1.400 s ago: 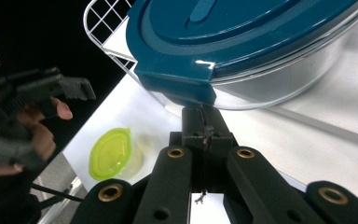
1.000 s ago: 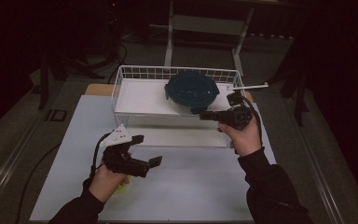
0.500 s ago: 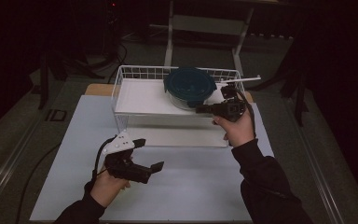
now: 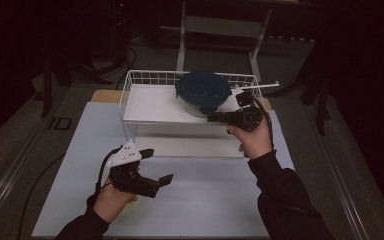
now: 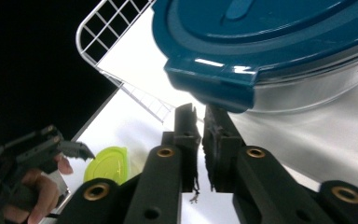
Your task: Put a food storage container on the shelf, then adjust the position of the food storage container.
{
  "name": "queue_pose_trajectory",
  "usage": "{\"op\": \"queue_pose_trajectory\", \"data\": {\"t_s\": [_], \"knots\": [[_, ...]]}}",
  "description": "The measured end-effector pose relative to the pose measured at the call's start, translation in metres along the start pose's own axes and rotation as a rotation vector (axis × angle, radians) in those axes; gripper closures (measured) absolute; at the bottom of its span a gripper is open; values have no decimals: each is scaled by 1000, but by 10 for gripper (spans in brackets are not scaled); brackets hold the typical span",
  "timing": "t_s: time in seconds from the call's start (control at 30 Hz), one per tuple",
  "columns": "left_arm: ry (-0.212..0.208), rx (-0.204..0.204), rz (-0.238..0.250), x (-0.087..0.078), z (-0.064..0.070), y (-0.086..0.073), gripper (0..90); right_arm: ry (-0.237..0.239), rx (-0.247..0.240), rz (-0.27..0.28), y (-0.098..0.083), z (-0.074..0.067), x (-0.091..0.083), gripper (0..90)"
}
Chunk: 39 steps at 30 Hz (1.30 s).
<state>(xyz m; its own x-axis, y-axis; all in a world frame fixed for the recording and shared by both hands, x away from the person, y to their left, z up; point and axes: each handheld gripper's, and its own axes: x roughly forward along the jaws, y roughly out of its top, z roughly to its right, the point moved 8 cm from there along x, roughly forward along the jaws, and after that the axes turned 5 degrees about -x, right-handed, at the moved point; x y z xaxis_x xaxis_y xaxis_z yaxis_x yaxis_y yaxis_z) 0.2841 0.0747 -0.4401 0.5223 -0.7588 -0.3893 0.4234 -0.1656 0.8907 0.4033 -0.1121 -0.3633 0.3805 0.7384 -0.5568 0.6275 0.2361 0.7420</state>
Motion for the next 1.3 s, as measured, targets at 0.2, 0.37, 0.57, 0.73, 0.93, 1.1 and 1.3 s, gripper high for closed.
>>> {"op": "queue_pose_trajectory", "data": {"t_s": [0.2,0.37,0.57,0.73,0.93,1.1,1.3], "knots": [[-25,12,11,-11,-1,0,4,23,-50,40,-15,-9,-12,599],[-24,19,-11,-21,-1,-1,5,59,-81,88,-30,-17,-20,327],[-15,25,-19,-34,-8,-4,5,112,-120,139,-48,-23,-33,183],[2,28,-26,-47,-14,-6,5,107,-150,159,-63,-25,-42,182],[27,20,-44,-63,-25,-15,20,102,-189,191,-84,-27,-49,183],[54,5,-38,-78,-36,-24,46,99,-211,207,-100,-28,-52,182],[71,4,-44,-96,-45,-39,150,85,-214,202,-120,-25,-53,183]]}}
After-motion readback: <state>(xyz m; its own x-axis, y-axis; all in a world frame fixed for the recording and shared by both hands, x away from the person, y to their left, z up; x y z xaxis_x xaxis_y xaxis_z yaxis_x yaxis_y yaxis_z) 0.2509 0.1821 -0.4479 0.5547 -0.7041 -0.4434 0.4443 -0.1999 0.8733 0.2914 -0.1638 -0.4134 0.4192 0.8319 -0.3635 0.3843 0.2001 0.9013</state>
